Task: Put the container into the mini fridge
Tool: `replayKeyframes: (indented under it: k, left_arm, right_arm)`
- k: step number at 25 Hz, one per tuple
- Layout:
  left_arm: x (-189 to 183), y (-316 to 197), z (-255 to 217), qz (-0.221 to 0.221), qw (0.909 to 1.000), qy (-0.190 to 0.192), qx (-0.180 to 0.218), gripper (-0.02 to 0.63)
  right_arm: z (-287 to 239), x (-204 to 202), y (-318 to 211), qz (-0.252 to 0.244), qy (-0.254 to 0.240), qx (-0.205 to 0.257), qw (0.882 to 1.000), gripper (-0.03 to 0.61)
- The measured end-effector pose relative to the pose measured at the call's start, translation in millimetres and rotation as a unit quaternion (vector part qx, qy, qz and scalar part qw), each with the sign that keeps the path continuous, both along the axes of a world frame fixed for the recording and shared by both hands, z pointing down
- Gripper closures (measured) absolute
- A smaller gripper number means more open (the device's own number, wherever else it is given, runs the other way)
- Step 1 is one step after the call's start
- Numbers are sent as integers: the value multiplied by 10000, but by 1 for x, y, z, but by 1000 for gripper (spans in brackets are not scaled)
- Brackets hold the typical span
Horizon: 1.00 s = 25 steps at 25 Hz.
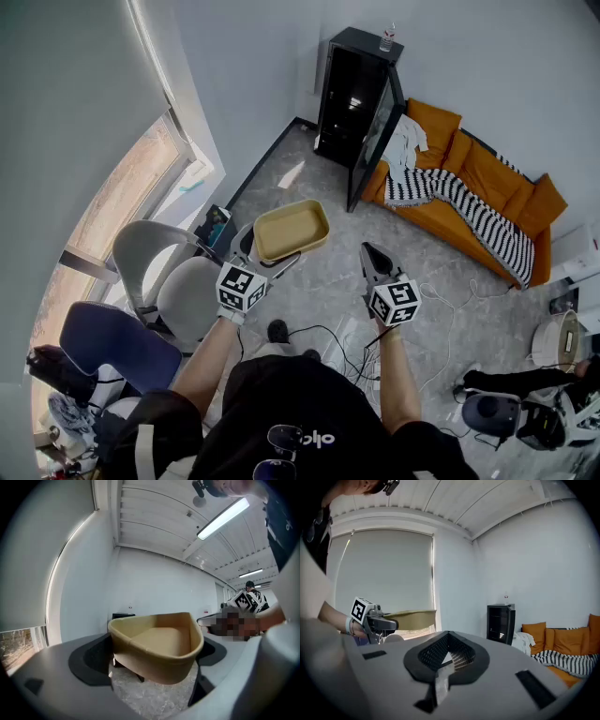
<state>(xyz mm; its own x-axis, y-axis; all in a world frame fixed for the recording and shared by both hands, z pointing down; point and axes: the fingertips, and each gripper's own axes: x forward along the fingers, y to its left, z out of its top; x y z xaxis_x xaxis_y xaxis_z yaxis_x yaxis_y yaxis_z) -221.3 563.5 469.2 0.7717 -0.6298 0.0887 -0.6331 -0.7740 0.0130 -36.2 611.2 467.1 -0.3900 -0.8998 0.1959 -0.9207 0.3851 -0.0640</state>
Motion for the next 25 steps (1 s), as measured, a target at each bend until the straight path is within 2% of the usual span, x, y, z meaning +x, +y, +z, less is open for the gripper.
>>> replayKeyframes:
  k: [13, 25]
  left_arm:
    - [-15, -39, 6, 0, 10000, 45, -39, 83]
    - [-43, -82, 12, 87, 9998, 184, -85, 83]
  right_arm:
    - [5, -10, -36, 42, 68, -61, 9999, 572]
    - [8, -42, -76, 136, 179, -120, 9997, 572]
